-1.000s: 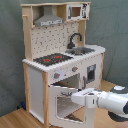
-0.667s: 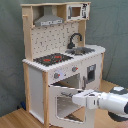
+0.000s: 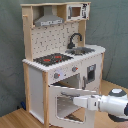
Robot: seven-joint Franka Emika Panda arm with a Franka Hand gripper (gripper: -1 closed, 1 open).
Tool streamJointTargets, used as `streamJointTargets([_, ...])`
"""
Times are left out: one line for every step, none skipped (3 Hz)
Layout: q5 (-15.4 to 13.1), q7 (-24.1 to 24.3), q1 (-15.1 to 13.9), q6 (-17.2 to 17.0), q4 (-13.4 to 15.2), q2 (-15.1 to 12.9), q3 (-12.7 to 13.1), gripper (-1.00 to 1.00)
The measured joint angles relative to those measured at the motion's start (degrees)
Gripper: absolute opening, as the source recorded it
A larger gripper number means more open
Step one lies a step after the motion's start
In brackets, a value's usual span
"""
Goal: Play with the kitchen
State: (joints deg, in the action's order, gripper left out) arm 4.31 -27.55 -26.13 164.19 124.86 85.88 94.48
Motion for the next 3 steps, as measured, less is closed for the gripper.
streamJointTargets([0.0, 6.3, 0.0, 0.7, 0.0, 0.0, 1.1, 1.0])
streamJointTargets([0.0, 12.5, 0.0, 0.7, 0.3, 0.0, 2.2, 1.0])
streamJointTargets([0.0, 18.9, 0.0, 0.7, 1.0, 0.0, 3.2, 1.0])
